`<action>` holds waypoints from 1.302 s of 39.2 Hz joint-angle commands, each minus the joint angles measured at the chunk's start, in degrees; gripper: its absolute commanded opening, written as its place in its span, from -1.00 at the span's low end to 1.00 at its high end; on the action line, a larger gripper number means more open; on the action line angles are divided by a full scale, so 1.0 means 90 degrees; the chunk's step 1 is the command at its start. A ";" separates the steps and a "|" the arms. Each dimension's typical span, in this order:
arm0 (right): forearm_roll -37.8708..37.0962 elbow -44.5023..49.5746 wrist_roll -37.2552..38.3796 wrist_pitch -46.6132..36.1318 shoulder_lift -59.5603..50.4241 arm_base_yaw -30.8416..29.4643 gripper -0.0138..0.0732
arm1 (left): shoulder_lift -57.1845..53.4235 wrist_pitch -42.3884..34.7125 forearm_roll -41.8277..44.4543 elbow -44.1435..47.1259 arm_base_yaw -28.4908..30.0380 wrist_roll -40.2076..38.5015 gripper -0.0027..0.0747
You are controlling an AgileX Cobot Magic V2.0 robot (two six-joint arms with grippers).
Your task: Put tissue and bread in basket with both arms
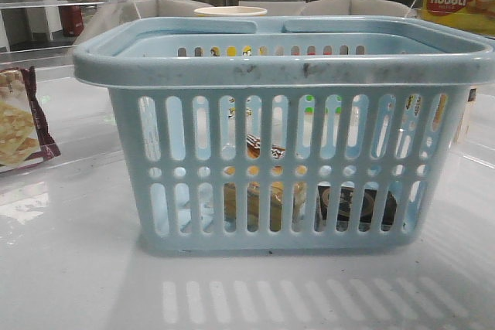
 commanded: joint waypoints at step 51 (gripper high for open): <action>0.0036 -0.0171 0.0021 -0.0211 -0.0022 -0.0011 -0.62 | -0.2333 -0.5570 -0.0460 0.3730 0.3677 -0.0017 -0.70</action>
